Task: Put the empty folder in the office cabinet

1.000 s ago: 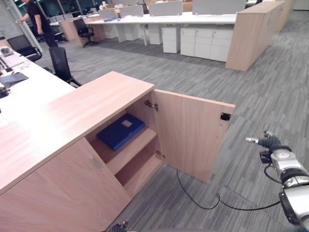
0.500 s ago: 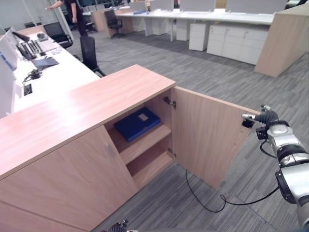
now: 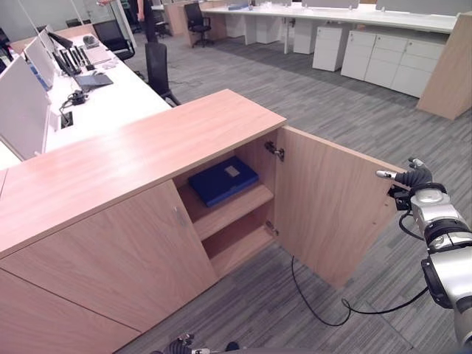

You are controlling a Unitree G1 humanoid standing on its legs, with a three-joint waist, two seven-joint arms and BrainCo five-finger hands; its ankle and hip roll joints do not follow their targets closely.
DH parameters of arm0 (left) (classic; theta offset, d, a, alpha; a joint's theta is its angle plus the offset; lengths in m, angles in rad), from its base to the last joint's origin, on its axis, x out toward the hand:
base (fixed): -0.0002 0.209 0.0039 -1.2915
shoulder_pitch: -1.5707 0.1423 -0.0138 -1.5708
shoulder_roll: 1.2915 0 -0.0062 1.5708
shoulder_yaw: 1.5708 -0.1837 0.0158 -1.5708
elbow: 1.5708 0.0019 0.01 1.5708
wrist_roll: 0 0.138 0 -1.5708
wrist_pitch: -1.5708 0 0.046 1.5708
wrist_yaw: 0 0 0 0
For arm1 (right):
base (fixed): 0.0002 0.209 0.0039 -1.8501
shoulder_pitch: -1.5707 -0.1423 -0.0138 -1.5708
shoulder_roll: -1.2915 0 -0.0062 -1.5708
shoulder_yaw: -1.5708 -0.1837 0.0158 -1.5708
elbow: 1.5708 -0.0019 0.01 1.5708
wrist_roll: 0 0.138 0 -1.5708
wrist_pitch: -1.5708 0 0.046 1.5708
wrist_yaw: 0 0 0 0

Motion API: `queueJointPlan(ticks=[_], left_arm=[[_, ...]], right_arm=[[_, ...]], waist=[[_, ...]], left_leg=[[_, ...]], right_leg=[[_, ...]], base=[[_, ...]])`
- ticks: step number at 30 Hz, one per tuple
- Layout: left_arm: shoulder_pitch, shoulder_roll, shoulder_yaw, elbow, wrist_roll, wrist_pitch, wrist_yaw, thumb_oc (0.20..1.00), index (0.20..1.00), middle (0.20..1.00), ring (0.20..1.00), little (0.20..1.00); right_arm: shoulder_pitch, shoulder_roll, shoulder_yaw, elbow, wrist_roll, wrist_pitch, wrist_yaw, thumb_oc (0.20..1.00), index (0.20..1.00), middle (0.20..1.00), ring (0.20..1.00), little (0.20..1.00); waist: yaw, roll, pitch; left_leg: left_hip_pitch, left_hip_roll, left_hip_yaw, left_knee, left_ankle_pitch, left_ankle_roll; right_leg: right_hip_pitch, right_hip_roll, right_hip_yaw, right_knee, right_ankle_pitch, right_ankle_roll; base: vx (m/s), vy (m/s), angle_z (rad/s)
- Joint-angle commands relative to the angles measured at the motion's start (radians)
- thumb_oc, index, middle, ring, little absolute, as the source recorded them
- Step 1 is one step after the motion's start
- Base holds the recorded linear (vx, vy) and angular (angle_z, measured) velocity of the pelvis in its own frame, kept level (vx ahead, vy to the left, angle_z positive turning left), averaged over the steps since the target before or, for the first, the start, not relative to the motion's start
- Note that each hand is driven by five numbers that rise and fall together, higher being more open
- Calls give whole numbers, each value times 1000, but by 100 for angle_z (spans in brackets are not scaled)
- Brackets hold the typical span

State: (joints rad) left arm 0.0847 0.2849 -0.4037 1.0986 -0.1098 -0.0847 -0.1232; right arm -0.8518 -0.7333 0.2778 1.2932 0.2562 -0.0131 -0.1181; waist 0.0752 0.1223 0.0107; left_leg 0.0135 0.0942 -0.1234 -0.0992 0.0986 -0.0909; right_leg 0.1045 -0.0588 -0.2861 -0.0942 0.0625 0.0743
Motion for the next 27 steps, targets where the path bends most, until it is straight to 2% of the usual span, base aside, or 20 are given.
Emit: queueJointPlan(ticks=[1, 7, 13, 16, 17, 18, 22, 23, 24, 27], left_arm=[[-71, 62, -44, -4, 9, -16, 14, 1000, 1000, 1000, 1000, 1000], [-73, 52, -35, 11, 24, -17, 31, 1000, 1000, 1000, 1000, 1000], [-74, 41, -9, 31, 30, -18, 50, 1000, 1000, 1000, 1000, 1000], [-67, 24, 39, 54, 30, -14, 65, 1000, 1000, 1000, 1000, 1000], [-65, 24, 39, 54, 30, -14, 65, 1000, 1000, 1000, 1000, 1000], [-53, 15, 65, 59, 31, -12, 69, 1000, 1000, 1000, 1000, 1000], [-42, 6, 133, 68, 19, -4, 76, 1000, 1000, 1000, 1000, 1000], [-42, 6, 133, 68, 19, -4, 76, 1000, 1000, 1000, 1000, 1000], [-37, 8, 152, 73, 43, -4, 76, 1000, 1000, 1000, 1000, 1000], [-24, 17, 166, 72, 78, -4, 81, 1000, 1000, 1000, 1000, 1000]], right_arm=[[-101, 86, 41, 50, 57, -24, 26, 1000, 1000, 1000, 1000, 1000], [-22, 136, 2, 37, 100, -34, 21, 1000, 1000, 1000, 1000, 1000], [63, 193, -5, -36, 131, -47, 29, 1000, 1000, 1000, 1000, 1000], [184, 266, 14, -216, 140, -66, 46, 1000, 1000, 1000, 1000, 1000], [187, 267, 14, -220, 140, -64, 44, 1000, 1000, 1000, 1000, 1000], [275, 294, 23, -349, 133, -75, 56, 1000, 1000, 1000, 1000, 1000], [472, 326, 10, -573, 138, -92, 87, 1000, 1000, 1000, 1000, 1000], [473, 326, 10, -574, 137, -91, 87, 1000, 1000, 1000, 1000, 1000], [562, 334, 13, -659, 133, -95, 110, 1000, 1000, 1000, 1000, 1000], [649, 350, 23, -734, 130, -95, 137, 1000, 1000, 1000, 1000, 1000]], waist=[[53, -80, 56], [38, -72, 59], [13, -77, 59], [-13, -82, 64], [-13, -83, 63], [-25, -86, 63], [-43, -94, 60], [-43, -94, 60], [-49, -97, 59], [-50, -100, 54]], left_leg=[[26, -41, 16, 12, -70, -25], [30, -45, 19, 12, -75, -22], [36, -44, 32, 12, -81, -19], [42, -39, 53, 12, -85, -16], [42, -39, 53, 12, -85, -16], [47, -37, 62, 12, -88, -16], [53, -32, 70, 12, -91, -16], [53, -32, 70, 12, -91, -16], [57, -29, 71, 12, -92, -17], [60, -26, 71, 12, -93, -18]], right_leg=[[25, -84, 41, 7, -91, 88], [25, -85, 47, 7, -95, 86], [25, -86, 60, 7, -94, 85], [16, -89, 85, 7, -86, 85], [16, -89, 86, 7, -86, 85], [13, -89, 95, 7, -83, 84], [11, -88, 105, 7, -82, 81], [11, -88, 105, 7, -82, 81], [13, -88, 106, 8, -83, 80], [15, -88, 105, 8, -84, 79]], base=[[-10, 7, 3], [0, 0, 0], [-1, 3, -1], [-13, 14, -9], [-11, 11, -17], [-5, 4, -20], [-6, -3, -15], [-7, -15, -11], [-2, -12, -8], [0, 0, 0]])
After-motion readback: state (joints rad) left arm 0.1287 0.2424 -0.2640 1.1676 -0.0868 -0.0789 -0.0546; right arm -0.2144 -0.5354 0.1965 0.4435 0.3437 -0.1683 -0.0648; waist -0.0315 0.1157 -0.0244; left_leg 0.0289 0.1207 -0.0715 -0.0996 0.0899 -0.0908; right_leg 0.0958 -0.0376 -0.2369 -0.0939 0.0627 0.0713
